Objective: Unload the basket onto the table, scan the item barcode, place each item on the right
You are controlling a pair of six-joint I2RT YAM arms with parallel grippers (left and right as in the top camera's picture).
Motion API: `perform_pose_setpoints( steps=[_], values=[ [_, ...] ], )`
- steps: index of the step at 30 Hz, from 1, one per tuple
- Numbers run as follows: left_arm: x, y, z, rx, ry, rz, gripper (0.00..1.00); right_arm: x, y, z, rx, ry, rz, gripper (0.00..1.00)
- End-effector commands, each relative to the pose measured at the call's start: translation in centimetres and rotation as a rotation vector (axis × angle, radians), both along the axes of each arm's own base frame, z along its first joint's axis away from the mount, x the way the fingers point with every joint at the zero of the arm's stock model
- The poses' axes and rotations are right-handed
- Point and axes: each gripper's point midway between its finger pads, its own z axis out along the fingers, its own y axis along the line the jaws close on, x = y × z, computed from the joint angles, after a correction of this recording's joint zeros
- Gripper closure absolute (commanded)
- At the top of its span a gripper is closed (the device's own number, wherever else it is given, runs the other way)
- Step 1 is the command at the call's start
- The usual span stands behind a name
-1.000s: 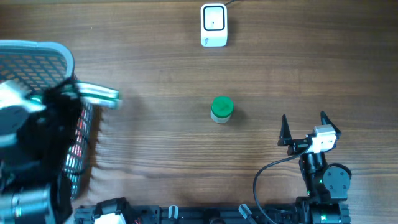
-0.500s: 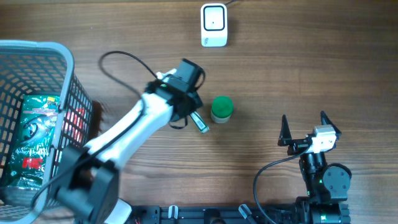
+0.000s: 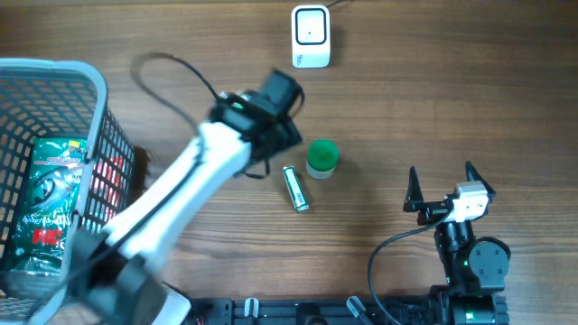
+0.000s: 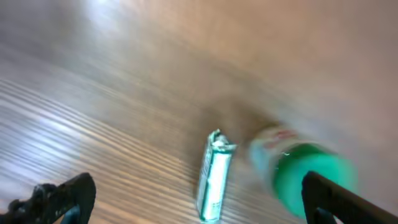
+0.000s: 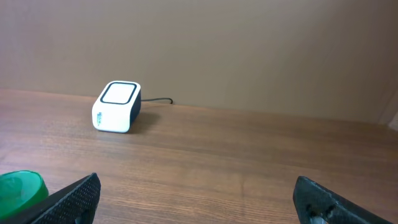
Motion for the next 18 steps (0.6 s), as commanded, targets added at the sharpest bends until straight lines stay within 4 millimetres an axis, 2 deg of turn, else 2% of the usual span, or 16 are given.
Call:
perform_pose_setpoints(
  steps=[1, 2, 4, 5, 7, 8, 10, 13, 15, 18],
  values=[
    [0.2, 4.7, 12.8, 0.041, -0.317, 0.101, 0.0, 0.0, -0.1, 0.1, -0.005, -0.008, -0.006, 0.0],
    [-0.6, 6.7, 16.7, 0.052, -0.42, 0.144, 0.0, 0.0, -0.1, 0.1, -0.005, -0.008, -0.005, 0.0],
    [-1.7, 9.3, 20.7, 0.056, -0.545, 0.211, 0.0, 0.0, -0.1, 0.1, -0.005, -0.008, -0.006, 0.0],
    [-2.9, 12.2, 23.4, 0.067, -0.643, 0.295, 0.0, 0.0, -0.1, 0.2, -0.006, -0.008, -0.006, 0.0],
    [-4.8, 16.2, 25.6, 0.09, -0.731, 0.434, 0.0, 0.0, -0.1, 0.1, -0.006, -0.008, -0.006, 0.0],
    [-6.7, 20.0, 27.0, 0.116, -0.789, 0.568, 0.0, 0.0, -0.1, 0.1, -0.005, -0.008, -0.006, 0.0],
    [-9.4, 24.8, 28.1, 0.161, -0.832, 0.764, 0.0, 0.0, -0.1, 0.1, -0.006, -0.008, -0.006, 0.01],
    [-12.1, 28.7, 27.7, 0.168, -0.837, 1.02, 0.0, 0.0, -0.1, 0.1, -0.005, -0.008, -0.006, 0.0],
    [-13.4, 31.0, 26.1, 0.136, -0.797, 1.226, 0.0, 0.0, -0.1, 0.1, -0.005, -0.008, -0.006, 0.0],
    [-13.9, 33.5, 22.6, 0.082, -0.678, 1.463, 0.0, 0.0, -0.1, 0.1, -0.005, -0.008, -0.006, 0.0]
  ],
)
